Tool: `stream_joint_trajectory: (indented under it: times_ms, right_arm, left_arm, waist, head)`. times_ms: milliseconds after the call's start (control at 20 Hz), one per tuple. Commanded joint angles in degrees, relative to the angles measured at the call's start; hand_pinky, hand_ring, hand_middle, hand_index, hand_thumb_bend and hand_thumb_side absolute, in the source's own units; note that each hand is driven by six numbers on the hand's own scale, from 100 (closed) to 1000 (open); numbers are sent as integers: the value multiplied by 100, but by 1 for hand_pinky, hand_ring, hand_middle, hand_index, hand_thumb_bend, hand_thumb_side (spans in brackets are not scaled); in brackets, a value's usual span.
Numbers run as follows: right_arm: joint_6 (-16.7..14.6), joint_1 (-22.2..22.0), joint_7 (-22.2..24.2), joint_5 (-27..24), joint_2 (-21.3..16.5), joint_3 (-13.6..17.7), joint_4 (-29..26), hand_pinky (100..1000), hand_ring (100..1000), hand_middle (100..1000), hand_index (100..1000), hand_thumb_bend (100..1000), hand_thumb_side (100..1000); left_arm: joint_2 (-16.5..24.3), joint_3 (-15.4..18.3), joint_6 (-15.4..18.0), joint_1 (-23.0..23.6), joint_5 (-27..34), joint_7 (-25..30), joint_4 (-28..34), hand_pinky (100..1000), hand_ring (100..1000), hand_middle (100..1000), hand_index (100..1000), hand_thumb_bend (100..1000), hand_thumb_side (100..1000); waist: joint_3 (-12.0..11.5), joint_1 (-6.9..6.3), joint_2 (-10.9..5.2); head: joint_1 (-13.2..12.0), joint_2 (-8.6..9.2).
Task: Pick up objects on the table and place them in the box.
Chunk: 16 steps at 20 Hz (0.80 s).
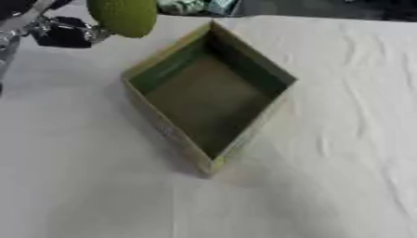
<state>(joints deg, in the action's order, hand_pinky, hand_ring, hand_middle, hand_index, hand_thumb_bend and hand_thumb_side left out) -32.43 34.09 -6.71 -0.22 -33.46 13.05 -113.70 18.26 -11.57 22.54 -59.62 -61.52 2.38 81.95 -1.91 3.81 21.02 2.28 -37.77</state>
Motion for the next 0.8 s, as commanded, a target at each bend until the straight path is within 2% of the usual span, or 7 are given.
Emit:
stream_joint_trajectory:
  times_ms: [50, 400, 550, 800]
  right_arm:
    - [-3, 104, 51, -36, -91, 18, -90, 776, 616, 571, 768, 100, 100]
    - [98, 229, 120, -41, 33, -27, -90, 777, 617, 571, 769, 100, 100]
    - [165, 302, 137, -26, 104, -37, -90, 778, 618, 572, 770, 100, 100]
    - [365, 355, 156, 58, 161, -49, -90, 782, 618, 571, 771, 100, 113]
  left_arm:
    - [-127, 157, 17, -155, -276, -306, -221, 280, 525, 502, 678, 265, 100]
    - [-320, 204, 140, -215, -772, -851, -675, 284, 525, 502, 674, 267, 100]
    - [-411, 238, 138, -251, -883, -1000, -855, 276, 523, 500, 672, 212, 100]
    - [-562, 129, 345, -239, -1005, -1059, -1086, 278, 523, 500, 673, 248, 100]
  waist:
    - [56, 10, -145]
    - [228, 31, -156]
    - [297, 47, -165]
    - [356, 60, -144]
  head:
    - [-133, -8]
    - [-319, -13]
    - [-394, -42]
    - [-428, -105]
